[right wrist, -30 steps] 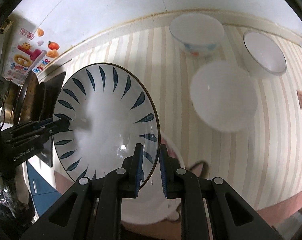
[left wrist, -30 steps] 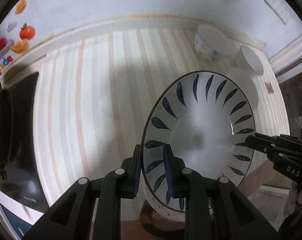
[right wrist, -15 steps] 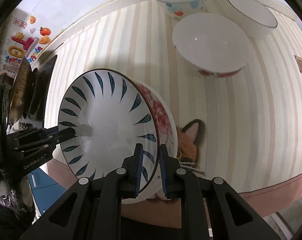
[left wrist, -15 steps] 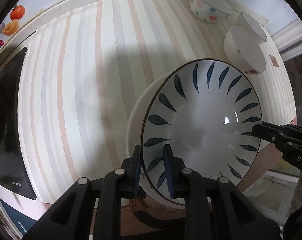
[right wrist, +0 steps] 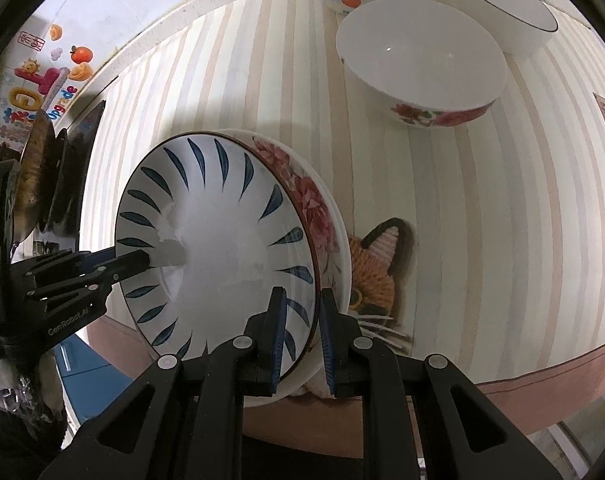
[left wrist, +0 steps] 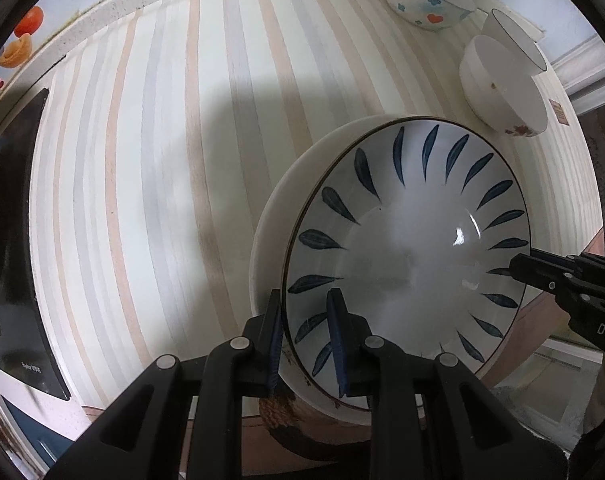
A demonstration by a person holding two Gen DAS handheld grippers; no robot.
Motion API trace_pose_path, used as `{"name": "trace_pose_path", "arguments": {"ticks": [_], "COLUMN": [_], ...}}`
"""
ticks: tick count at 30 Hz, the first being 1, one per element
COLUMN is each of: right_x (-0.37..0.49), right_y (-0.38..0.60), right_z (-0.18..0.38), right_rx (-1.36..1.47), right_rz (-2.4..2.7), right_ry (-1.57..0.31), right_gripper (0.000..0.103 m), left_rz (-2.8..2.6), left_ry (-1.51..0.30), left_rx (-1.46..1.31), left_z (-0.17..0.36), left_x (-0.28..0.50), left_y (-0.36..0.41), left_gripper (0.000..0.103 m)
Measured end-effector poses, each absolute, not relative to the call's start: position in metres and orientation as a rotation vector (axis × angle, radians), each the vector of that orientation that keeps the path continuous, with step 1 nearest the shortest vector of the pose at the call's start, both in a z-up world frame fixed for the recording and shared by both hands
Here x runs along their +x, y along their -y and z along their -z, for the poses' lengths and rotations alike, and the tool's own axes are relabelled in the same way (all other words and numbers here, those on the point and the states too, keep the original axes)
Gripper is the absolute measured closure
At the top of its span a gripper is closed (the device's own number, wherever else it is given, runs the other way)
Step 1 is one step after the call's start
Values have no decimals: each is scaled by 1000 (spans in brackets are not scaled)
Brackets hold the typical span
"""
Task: Organize plates and bowls
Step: 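Lift the three-plate stack with both grippers and carry it toward the cat towel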
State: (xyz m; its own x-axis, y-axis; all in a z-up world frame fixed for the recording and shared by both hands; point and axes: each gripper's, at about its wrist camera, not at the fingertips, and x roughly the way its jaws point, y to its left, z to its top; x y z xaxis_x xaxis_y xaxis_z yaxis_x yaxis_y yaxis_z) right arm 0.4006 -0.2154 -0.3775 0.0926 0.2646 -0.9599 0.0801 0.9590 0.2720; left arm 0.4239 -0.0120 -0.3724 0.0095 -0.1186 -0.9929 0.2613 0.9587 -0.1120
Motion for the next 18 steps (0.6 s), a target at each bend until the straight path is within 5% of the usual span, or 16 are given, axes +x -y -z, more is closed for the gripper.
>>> {"name": "trace_pose_path", "arguments": {"ticks": [18], "right_x": [402], "right_y": [218], "right_z": [378], "right_rx": [304], "right_rz": [-118], "right_ry": [-1490], "right_gripper": [83], "left_rz": [286], "left_ry": [-1559], "left_rx": [84], "left_z": [378], "left_x": [426], "left_y": [9], "left_gripper": [84]}}
